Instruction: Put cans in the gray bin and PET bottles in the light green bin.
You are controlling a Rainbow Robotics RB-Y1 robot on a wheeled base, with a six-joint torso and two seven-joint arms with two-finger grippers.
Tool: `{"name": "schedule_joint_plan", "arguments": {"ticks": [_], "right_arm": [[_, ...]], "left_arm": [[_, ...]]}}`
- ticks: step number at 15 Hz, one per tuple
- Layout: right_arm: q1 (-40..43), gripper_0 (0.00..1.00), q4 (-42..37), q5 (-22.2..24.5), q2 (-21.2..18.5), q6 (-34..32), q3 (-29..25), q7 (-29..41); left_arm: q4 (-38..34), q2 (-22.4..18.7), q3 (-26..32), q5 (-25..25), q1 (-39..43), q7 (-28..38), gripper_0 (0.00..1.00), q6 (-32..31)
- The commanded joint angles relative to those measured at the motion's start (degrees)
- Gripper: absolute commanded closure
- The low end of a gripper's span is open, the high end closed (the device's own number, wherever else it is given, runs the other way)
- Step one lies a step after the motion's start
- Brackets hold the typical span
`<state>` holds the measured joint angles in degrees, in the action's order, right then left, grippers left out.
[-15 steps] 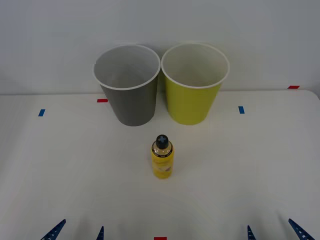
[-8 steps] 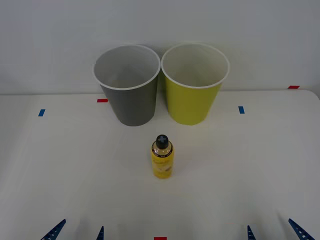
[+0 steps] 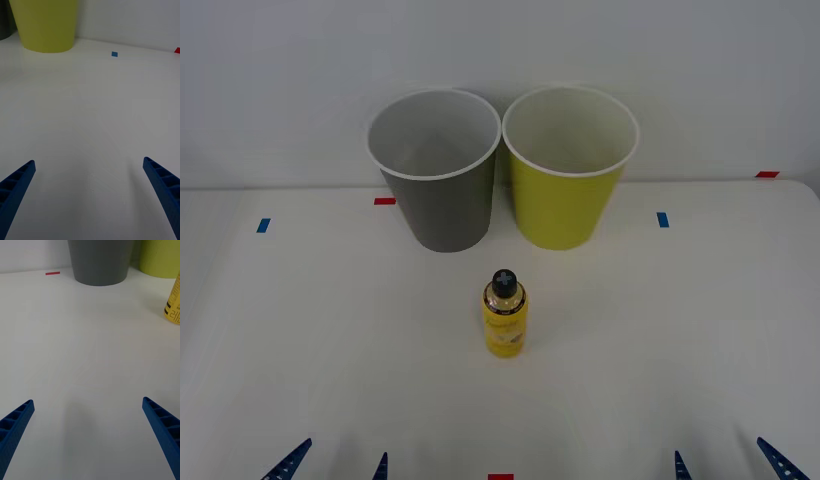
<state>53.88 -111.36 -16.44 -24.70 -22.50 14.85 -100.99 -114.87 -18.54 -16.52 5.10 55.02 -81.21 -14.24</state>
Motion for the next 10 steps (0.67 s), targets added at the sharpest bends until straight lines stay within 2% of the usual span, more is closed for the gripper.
{"name": "schedule_joint_plan", "arguments": {"ticks": [1,4,6,8,10], "right_arm": [[0.0,0.00,0.0,0.0,0.0,0.0,0.0,0.0],[0.0,0.00,0.0,0.0,0.0,0.0,0.0,0.0],[0.0,0.00,0.0,0.0,0.0,0.0,0.0,0.0],[0.0,0.00,0.0,0.0,0.0,0.0,0.0,0.0],[0.0,0.00,0.0,0.0,0.0,0.0,0.0,0.0]], "left_arm": [[0.0,0.0,0.0,0.0,0.0,0.0,0.00,0.0],[0.0,0.0,0.0,0.0,0.0,0.0,0.00,0.0],[2.6,0.1,0.0,-0.2,-0.5,0.1,0.00,0.1],[3.7,-0.4,1.3,-0.2,-0.8,-0.1,0.00,-6.3],[3.3,-1.8,1.5,-1.2,-2.3,0.0,0.00,-8.9]]}}
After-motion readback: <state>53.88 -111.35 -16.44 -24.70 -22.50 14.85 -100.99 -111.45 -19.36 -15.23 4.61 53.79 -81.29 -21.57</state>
